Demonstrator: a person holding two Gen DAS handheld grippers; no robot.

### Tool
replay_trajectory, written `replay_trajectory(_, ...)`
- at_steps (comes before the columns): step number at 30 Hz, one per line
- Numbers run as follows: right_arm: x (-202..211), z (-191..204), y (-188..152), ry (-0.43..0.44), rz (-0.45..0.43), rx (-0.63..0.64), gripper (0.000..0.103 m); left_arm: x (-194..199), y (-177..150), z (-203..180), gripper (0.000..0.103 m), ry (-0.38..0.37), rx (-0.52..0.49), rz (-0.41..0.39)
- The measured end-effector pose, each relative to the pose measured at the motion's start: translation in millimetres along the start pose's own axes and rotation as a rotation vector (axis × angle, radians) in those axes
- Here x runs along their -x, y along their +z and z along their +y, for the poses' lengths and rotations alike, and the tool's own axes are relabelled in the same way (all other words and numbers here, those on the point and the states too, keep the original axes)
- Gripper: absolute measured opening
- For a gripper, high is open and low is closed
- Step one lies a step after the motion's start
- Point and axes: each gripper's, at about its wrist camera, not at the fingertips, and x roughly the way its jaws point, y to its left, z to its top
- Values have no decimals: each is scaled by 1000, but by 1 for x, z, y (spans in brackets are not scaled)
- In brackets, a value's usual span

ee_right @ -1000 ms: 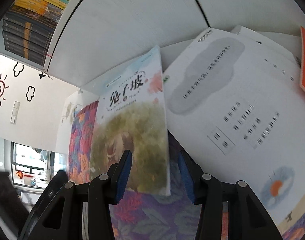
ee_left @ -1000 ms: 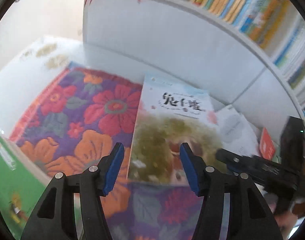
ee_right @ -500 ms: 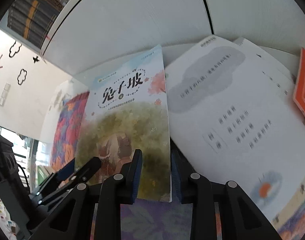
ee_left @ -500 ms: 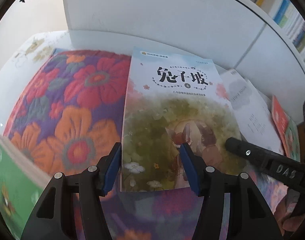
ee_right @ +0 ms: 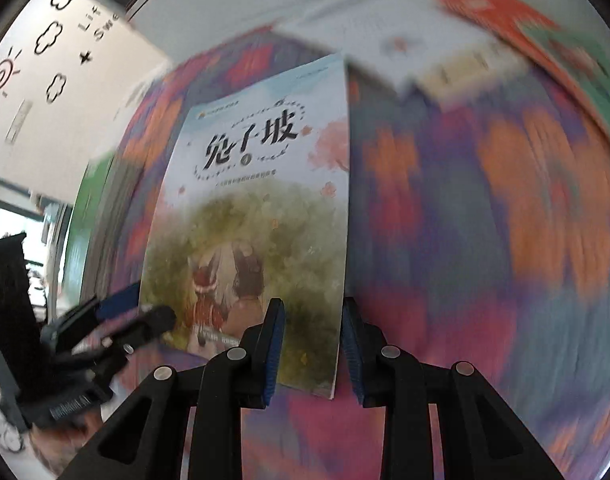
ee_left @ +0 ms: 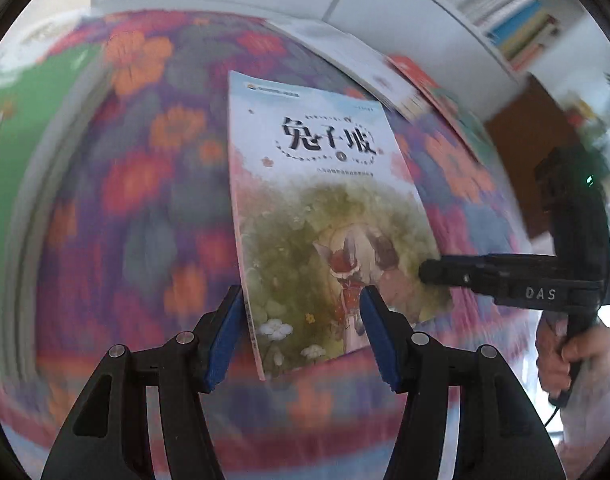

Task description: Organize books

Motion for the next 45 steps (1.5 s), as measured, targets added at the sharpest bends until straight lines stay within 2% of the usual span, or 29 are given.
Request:
replay_trajectory(2, 4, -5, -29, 65, 46, 21, 29, 2, -13, 4, 54, -30, -23, 13)
replay_trajectory(4, 9, -14, -43, 112, 11, 29, 28, -2, -12, 10, 48, -23, -15, -1)
replay_trajectory(7, 8, -37, -42, 228, -27, -41, 28, -4, -2, 17, 47, -34, -9, -6)
replay_trajectory(10, 3, -55, -32, 331, -27, -116, 28, -11, 13, 19, 46, -43, -37, -20)
replay_trajectory(12, 4, -54, -30, 350, -29, -126, 28, -13, 19, 22, 45, -59, -35, -29)
replay_trajectory(15, 4, -56, -20, 354, -41, -105, 27, -18, 28, 25, 44, -74, -22, -24)
replay_trajectory(17, 3, -55, -15, 360, -40, -105, 26, -19, 32, 31, 36, -73, 2, -27)
replay_trajectory(18, 5, -55, -14, 358, -44, -97, 24, -19, 33, 33, 35, -78, 8, -30)
replay_trajectory(19, 8, -56, -15, 335, -51, -86, 14, -20, 34, 35, 33, -83, 13, -36)
replay_trajectory(21, 7, -55, -25, 322, -74, -74, 13, -21, 35, 38, 28, -80, 7, -46)
replay_trajectory(25, 12, -53, -32, 297, -106, -23, 13, -22, 37, 36, 28, -70, 1, -61)
replay_trajectory(30, 13, -66, -36, 346, -116, -51, 12, -22, 36, 27, 29, -19, -41, -82)
replay_trajectory(34, 10, -59, -30, 339, -118, -47, 12, -21, 37, 33, 29, -47, -33, -86)
replay_trajectory(40, 13, -42, -35, 241, -182, 3, 13, -20, 32, 31, 29, -27, -31, -112)
replay_trajectory(45, 12, -45, -35, 255, -188, -32, 13, -19, 33, 36, 28, -56, 0, -106)
